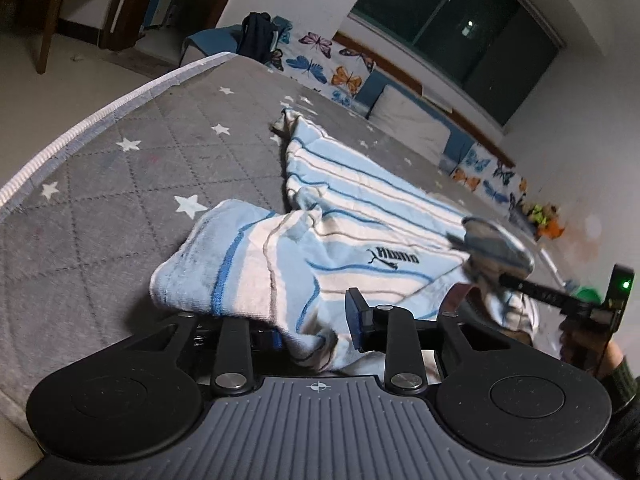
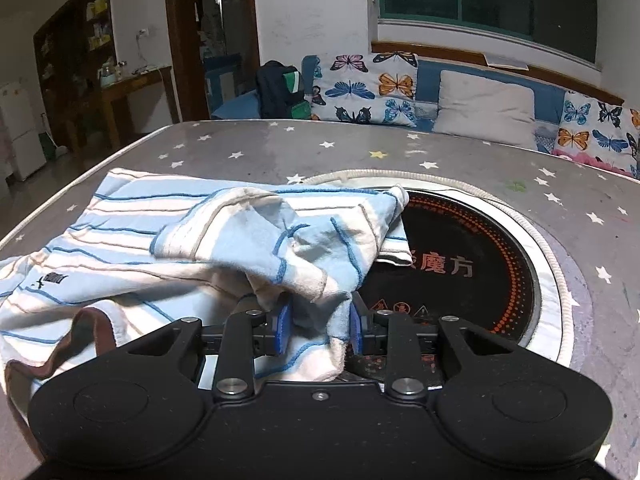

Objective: Fold clothes

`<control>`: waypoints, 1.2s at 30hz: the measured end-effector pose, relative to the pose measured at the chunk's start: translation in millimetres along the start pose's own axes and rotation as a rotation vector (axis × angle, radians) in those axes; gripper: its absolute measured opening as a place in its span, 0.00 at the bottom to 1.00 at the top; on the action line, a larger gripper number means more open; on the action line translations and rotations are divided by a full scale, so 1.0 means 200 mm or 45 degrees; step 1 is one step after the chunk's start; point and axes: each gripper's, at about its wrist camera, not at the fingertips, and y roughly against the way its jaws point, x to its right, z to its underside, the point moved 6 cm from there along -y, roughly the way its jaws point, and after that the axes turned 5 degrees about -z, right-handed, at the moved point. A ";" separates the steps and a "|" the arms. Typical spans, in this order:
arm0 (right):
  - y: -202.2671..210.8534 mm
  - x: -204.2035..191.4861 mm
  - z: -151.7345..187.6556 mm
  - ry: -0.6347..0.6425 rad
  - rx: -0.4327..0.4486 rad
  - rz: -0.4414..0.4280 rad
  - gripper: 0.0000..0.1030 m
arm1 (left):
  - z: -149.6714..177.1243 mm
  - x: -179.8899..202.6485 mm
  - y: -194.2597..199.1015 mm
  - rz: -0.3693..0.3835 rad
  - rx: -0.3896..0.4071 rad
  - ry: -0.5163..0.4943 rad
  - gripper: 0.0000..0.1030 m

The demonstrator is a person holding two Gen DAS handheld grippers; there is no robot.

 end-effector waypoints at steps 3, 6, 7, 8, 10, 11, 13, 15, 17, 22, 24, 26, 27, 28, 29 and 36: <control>0.03 -0.02 -0.02 0.022 0.016 0.013 0.12 | -0.05 0.02 0.03 -0.002 0.043 -0.026 0.06; 0.11 -0.03 -0.07 0.049 0.062 0.031 0.08 | -0.12 0.03 0.07 0.012 0.092 -0.024 0.05; 0.15 -0.04 -0.09 0.059 0.086 0.038 0.08 | -0.15 0.03 0.10 0.023 0.116 -0.026 0.04; 0.18 -0.04 -0.12 0.068 0.110 0.045 0.07 | -0.18 0.04 0.12 0.033 0.140 -0.027 0.04; 0.26 -0.05 -0.16 0.088 0.158 0.059 0.07 | -0.24 0.05 0.17 0.041 0.182 -0.044 0.04; 0.30 -0.06 -0.19 0.097 0.182 0.066 0.07 | -0.27 0.06 0.19 0.039 0.200 -0.060 0.04; 0.38 -0.06 -0.23 0.116 0.230 0.080 0.07 | -0.32 0.08 0.24 0.054 0.238 -0.073 0.04; 0.45 -0.07 -0.28 0.136 0.278 0.093 0.06 | -0.35 0.09 0.29 0.067 0.272 -0.082 0.04; 0.53 -0.08 -0.33 0.155 0.326 0.107 0.06 | -0.41 0.11 0.40 0.092 0.343 -0.108 0.04; 0.78 -0.09 -0.42 0.201 0.475 0.151 0.06 | -0.51 0.16 0.65 0.156 0.485 -0.132 0.04; 0.86 -0.09 -0.47 0.218 0.525 0.159 0.06 | -0.57 0.19 0.74 0.179 0.528 -0.139 0.04; 0.91 -0.10 -0.53 0.233 0.566 0.162 0.06 | -0.62 0.21 0.80 0.203 0.560 -0.143 0.04; 0.93 -0.11 -0.56 0.241 0.587 0.164 0.06 | -0.65 0.22 0.82 0.215 0.569 -0.143 0.04; 0.96 -0.11 -0.59 0.249 0.607 0.165 0.06 | -0.71 0.25 0.85 0.243 0.594 -0.153 0.04; 0.98 -0.12 -0.62 0.257 0.628 0.166 0.06 | -0.75 0.27 0.85 0.248 0.599 -0.153 0.04; 0.84 -0.05 -0.90 0.271 0.598 0.204 0.06 | -1.07 0.36 0.64 0.199 0.545 -0.152 0.04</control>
